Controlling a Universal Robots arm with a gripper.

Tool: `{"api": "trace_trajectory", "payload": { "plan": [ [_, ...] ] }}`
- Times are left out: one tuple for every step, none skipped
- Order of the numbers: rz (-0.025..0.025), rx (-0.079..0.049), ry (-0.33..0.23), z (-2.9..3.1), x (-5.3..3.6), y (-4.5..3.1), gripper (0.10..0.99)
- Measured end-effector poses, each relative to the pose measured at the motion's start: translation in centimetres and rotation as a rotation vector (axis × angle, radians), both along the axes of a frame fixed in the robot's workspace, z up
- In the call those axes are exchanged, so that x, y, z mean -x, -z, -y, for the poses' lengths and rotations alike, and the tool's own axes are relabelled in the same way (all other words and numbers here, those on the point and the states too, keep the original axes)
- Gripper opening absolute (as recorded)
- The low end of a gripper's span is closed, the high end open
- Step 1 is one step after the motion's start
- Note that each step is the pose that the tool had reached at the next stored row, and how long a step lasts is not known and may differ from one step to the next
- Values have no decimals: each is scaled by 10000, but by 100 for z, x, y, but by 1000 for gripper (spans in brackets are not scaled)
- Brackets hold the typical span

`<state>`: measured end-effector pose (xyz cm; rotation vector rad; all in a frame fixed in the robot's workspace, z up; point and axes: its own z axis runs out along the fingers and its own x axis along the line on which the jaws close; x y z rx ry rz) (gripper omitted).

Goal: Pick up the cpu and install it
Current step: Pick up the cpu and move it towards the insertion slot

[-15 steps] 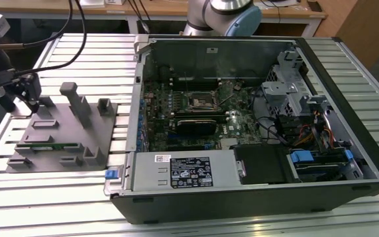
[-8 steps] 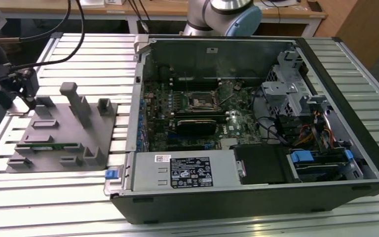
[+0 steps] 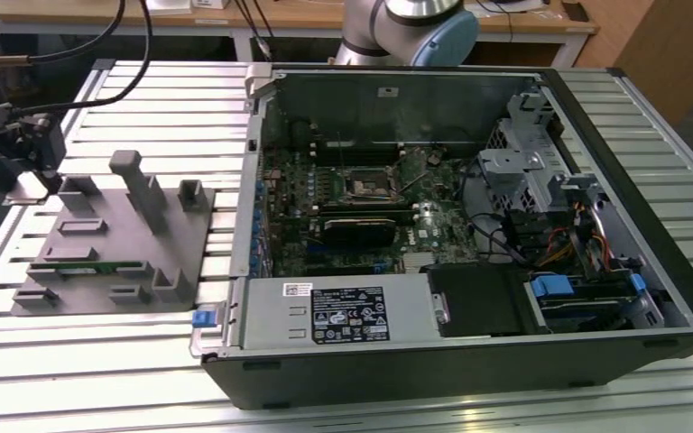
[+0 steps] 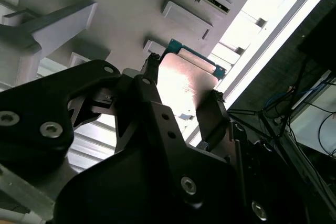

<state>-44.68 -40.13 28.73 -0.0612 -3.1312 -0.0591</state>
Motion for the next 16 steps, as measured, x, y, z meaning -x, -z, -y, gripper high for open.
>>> {"api": "trace_trajectory", "payload": {
  "plan": [
    [0,0,0,0,0,-16,541],
    [-1,1,0,0,0,-32,541],
    [-1,1,0,-1,0,-47,541],
    [-1,1,0,-1,0,-61,541],
    [-1,1,0,-1,0,-76,541],
    [-1,1,0,-2,0,-90,541],
    [0,0,0,-2,0,-104,541],
    [-1,1,0,-2,0,-119,541],
    [-1,1,0,-3,0,-133,541],
    [-1,1,0,-5,0,-147,541],
    [0,1,0,-6,0,-162,541],
    [0,1,0,-6,0,-180,541],
    [-1,1,0,-7,0,-199,541],
    [-1,1,0,-8,0,-218,541],
    [0,0,0,-9,0,-236,541],
    [0,0,0,-10,0,-254,541]
  ]
}}
